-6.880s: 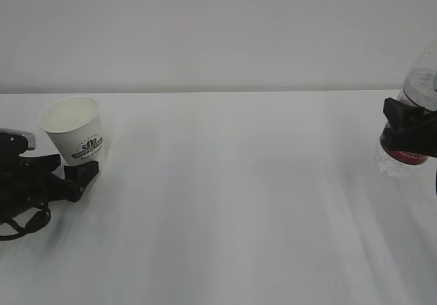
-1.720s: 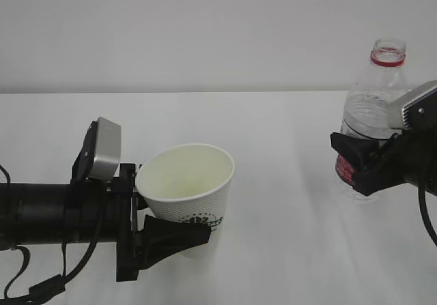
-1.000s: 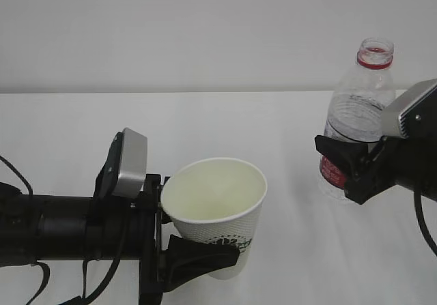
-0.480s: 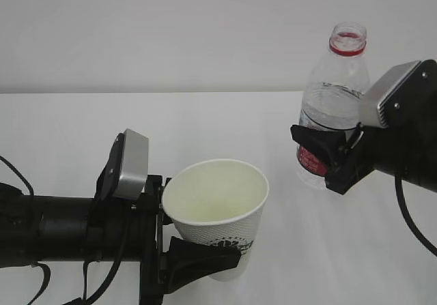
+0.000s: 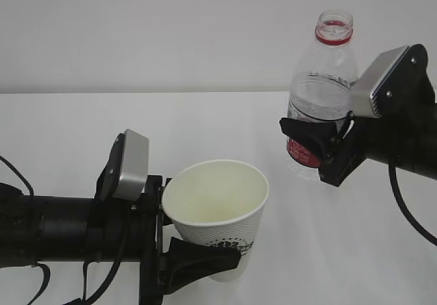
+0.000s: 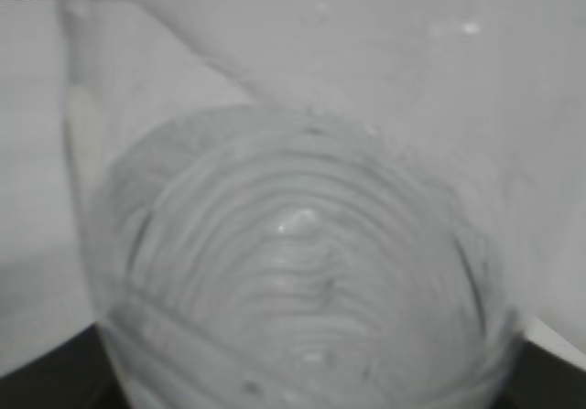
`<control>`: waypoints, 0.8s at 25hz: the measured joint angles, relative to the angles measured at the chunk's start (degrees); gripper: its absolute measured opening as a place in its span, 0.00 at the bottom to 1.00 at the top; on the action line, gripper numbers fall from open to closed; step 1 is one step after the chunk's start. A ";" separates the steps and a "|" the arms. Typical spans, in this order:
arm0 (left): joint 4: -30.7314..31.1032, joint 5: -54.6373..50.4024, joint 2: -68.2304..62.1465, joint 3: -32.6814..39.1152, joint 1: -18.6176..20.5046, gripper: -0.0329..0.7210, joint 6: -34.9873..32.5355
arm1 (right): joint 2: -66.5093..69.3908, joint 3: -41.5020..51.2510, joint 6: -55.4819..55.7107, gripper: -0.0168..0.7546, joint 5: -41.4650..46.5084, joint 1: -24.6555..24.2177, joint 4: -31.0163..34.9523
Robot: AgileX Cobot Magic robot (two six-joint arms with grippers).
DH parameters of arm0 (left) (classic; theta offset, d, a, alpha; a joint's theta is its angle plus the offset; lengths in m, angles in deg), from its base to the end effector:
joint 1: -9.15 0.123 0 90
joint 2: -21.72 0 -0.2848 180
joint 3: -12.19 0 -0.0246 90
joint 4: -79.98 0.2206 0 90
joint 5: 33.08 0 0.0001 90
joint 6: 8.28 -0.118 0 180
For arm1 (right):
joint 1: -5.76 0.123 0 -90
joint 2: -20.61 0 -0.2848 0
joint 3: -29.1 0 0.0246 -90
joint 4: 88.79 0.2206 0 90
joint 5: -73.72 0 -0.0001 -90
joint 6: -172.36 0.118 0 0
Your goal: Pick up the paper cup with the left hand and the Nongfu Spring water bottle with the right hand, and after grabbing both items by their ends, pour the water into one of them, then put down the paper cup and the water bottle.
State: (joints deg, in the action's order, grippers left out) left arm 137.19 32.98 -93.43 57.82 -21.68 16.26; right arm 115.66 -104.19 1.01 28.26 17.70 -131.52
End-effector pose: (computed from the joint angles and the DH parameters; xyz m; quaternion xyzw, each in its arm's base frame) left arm 0.2007 -0.2253 0.1545 0.4741 0.6208 -0.4448 0.4382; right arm 0.2628 0.1139 0.2218 -0.3833 0.6830 0.1336 0.6072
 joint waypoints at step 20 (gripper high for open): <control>2.54 0.00 0.00 0.00 -0.10 0.74 -0.09 | 0.00 -4.73 0.17 0.64 6.31 4.64 -5.29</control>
State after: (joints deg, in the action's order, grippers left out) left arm 139.73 32.98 -93.43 57.82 -21.78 16.17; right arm 115.66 -108.92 1.18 34.57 22.34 -136.80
